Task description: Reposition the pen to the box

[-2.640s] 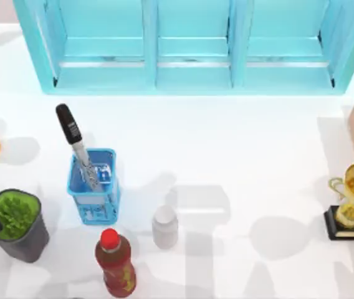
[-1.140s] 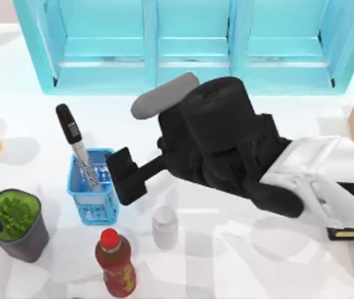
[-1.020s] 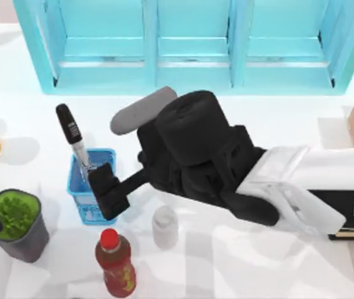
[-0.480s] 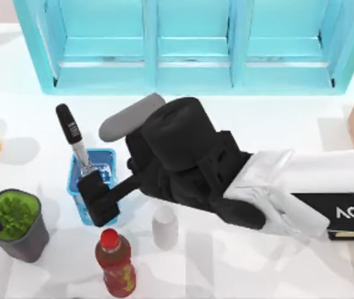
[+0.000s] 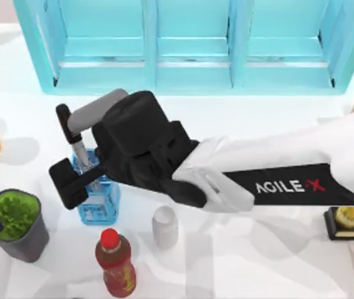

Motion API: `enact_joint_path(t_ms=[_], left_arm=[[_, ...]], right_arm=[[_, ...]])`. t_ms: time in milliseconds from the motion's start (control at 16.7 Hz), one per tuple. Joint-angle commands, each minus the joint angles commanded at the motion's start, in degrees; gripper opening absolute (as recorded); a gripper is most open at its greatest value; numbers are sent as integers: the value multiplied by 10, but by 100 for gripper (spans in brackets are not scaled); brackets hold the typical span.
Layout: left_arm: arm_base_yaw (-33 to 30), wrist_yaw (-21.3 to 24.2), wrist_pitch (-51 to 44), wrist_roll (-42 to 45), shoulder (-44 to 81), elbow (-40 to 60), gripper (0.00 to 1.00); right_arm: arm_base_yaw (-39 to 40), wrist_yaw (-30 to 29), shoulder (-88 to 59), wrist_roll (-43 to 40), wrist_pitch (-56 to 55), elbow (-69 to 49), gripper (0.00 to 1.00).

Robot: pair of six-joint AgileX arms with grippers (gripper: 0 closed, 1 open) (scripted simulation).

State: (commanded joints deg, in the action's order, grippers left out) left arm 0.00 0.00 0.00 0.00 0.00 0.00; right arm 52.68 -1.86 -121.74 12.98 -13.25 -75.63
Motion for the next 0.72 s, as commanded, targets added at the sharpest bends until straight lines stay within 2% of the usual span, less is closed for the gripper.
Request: enact_joint_path(t_ms=[180, 480, 720], left_arm=[[0, 0, 0, 0, 0, 0, 100], [0, 0, 0, 0, 0, 0, 100], [0, 0, 0, 0, 0, 0, 100]], right_arm=[[7, -6, -50, 4, -8, -42, 100], [11, -8, -58, 5, -9, -48, 100], [11, -8, -58, 5, -9, -48, 70]])
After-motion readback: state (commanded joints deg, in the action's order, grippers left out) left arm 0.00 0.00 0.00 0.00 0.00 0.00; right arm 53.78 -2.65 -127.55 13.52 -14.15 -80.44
